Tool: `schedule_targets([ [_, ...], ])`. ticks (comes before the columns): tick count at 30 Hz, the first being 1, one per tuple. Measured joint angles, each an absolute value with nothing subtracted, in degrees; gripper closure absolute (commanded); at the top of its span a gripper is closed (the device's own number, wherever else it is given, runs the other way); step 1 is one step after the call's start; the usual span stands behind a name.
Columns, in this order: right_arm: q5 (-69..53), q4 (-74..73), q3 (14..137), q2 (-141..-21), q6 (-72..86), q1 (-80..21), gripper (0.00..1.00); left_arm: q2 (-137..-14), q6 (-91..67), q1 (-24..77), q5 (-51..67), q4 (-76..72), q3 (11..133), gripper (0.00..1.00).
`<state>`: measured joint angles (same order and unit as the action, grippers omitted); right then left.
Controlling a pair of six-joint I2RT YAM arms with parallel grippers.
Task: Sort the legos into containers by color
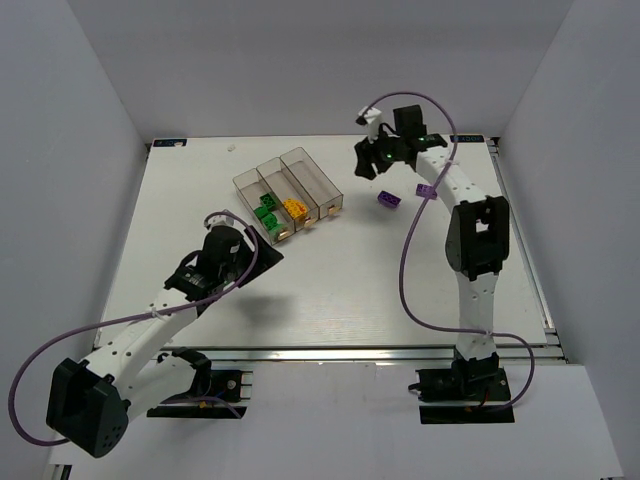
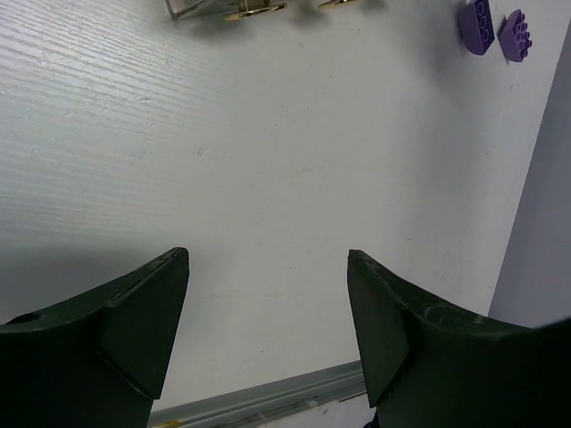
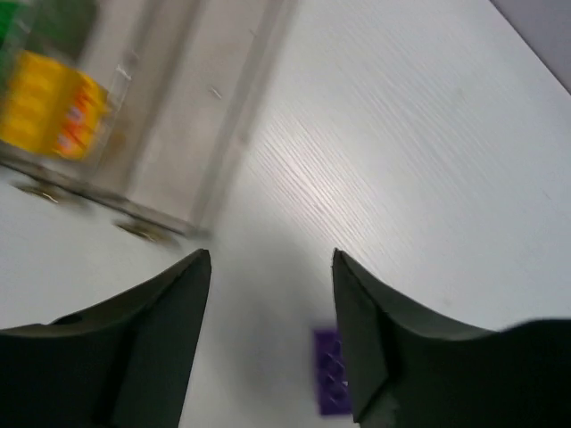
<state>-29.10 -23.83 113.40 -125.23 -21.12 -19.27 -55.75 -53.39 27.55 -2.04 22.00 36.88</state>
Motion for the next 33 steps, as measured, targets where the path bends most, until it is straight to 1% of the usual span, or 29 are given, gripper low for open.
schedule_targets([
  [2, -26.24, -27.20, 113.40, -125.54, -25.04, -16.29, 0.23, -56.03, -53.36, 27.55, -1.61, 21.23, 36.73, 0.19],
  [5, -21.54, -31.53, 113.40, -126.93, -30.17, -14.41, 0.19, -57.12, -52.99, 27.55, -1.02, 20.25, 36.69, 0.19],
  [13, -14.98, -38.98, 113.40, -133.25, -38.04, -15.29, 0.19, -59.31, -52.36, 27.55, -0.78, 19.18, 36.69, 0.18],
  [19, -11.81, -40.14, 113.38, -134.65, -40.71, -15.38, 0.24, -59.00, -52.36, 27.55, -0.78, 18.85, 36.45, 0.18],
  [22, -11.09, -40.10, 113.34, -134.65, -41.47, -15.20, 0.35, -58.78, -52.36, 27.55, -0.75, 18.83, 36.14, 0.18],
  [23, -11.03, -40.14, 113.34, -134.65, -41.85, -15.11, 0.48, -58.76, -52.36, 27.55, -0.73, 18.81, 36.07, 0.18],
  [25, -11.22, -40.23, 113.32, -134.65, -42.65, -15.00, 0.63, -58.76, -52.38, 27.55, -0.73, 18.81, 36.03, 0.18],
  [26, -11.44, -40.34, 113.32, -134.65, -42.94, -15.00, 0.74, -58.76, -52.36, 27.55, -0.73, 18.79, 36.03, 0.18],
  [29, -13.08, -40.58, 113.21, -134.63, -43.09, -14.98, 0.83, -58.78, -52.36, 27.55, -0.71, 18.72, 36.03, 0.18],
  [33, -16.45, -40.75, 113.38, -134.37, -42.44, -15.18, 0.87, -58.78, -52.36, 27.55, -0.58, 18.15, 36.03, 0.18],
])
